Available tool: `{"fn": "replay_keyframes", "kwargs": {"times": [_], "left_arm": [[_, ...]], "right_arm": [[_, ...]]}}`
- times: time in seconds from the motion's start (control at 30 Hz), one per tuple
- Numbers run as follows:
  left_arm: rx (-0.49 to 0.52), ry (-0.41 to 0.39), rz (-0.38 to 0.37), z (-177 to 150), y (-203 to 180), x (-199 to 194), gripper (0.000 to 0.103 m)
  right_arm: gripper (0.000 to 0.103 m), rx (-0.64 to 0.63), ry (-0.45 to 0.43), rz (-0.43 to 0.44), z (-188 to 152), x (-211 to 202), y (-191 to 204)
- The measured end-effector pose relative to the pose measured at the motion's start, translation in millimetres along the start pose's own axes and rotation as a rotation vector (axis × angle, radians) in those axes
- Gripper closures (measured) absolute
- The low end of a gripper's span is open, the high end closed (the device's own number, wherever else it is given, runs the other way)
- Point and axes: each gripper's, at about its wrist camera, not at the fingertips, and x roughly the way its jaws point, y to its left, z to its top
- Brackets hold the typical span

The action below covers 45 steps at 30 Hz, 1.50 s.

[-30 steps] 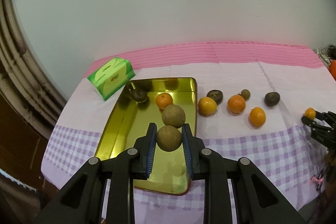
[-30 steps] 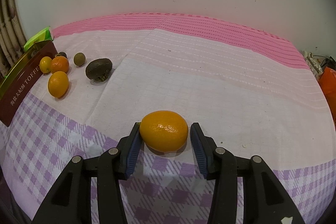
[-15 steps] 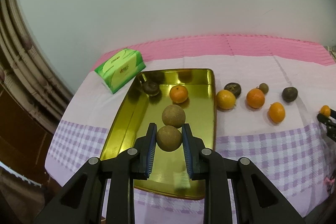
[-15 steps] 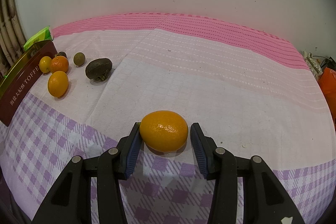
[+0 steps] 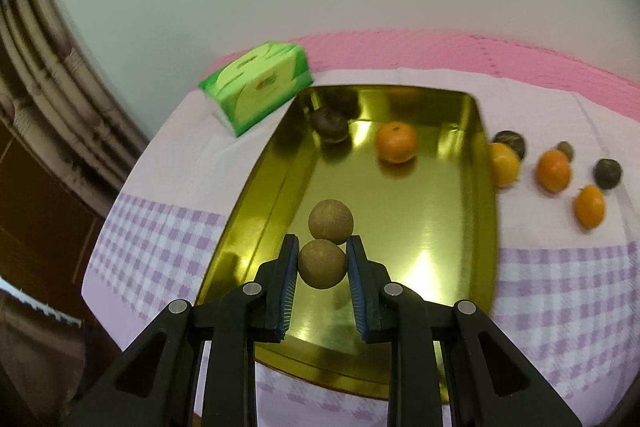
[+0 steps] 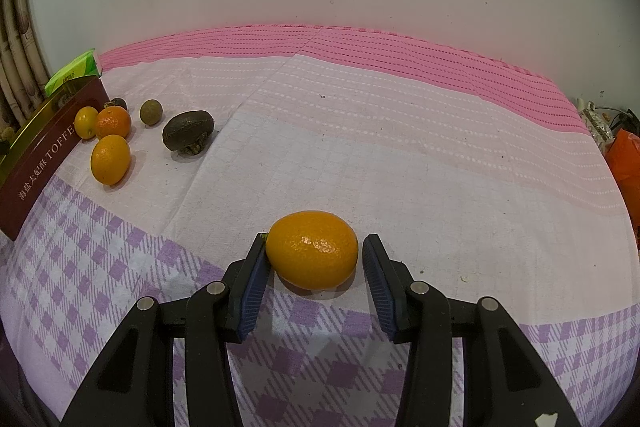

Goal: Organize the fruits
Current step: 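Carry the limes into the tin with the left gripper and release, then carry the kumquat into the tin with the right gripper and release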

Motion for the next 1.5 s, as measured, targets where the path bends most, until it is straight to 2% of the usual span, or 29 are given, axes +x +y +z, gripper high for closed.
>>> {"fn": "replay_keyframes", "kwargs": {"times": [0.17,0.57,0.67,0.73,0.8,1.03,1.2,1.27,1.33,1.5], "left_arm": [[-0.040,0.049,0.006,-3.1,12.3,18.6,0.078],[-0.028,0.047,0.106,-4.6,16.9,27.5,0.075],[-0.014,0.041,0.112,-4.3,13.8,24.0,0.068],[-0.008,0.029,0.119,-3.4,13.1,19.3,0.058],[-0.011,0.013,0.120,-1.8,14.4,12.8,0.053],[-0.090,-0.005,0.086,4.4,28.5,-20.8,0.038],[-0.167,-0.018,0.081,2.9,48.3,-50.6,0.024],[-0.206,-0.021,0.073,-4.6,58.0,-61.2,0.022],[-0.231,-0.009,0.083,-14.7,66.1,-67.2,0.013],[-0.285,0.000,0.102,-39.1,86.3,-69.5,0.013]], "right_arm": [[0.061,0.000,0.000,0.000,0.0,0.0,0.2],[0.060,0.004,0.002,0.001,0.1,0.0,-0.2],[0.060,0.006,0.002,0.004,0.2,-0.3,-0.8],[0.066,0.005,0.000,0.008,0.5,-1.0,-1.1],[0.066,0.004,-0.001,0.002,0.5,-1.6,-1.3],[0.066,0.012,0.002,0.030,-2.9,-13.1,10.6],[0.066,-0.035,-0.029,0.114,13.7,-37.8,40.3],[0.066,-0.075,-0.052,0.165,26.2,-48.3,61.9],[0.066,-0.130,-0.075,0.220,41.5,-58.9,92.3],[0.066,-0.284,-0.113,0.350,77.2,-72.4,175.8]]}}
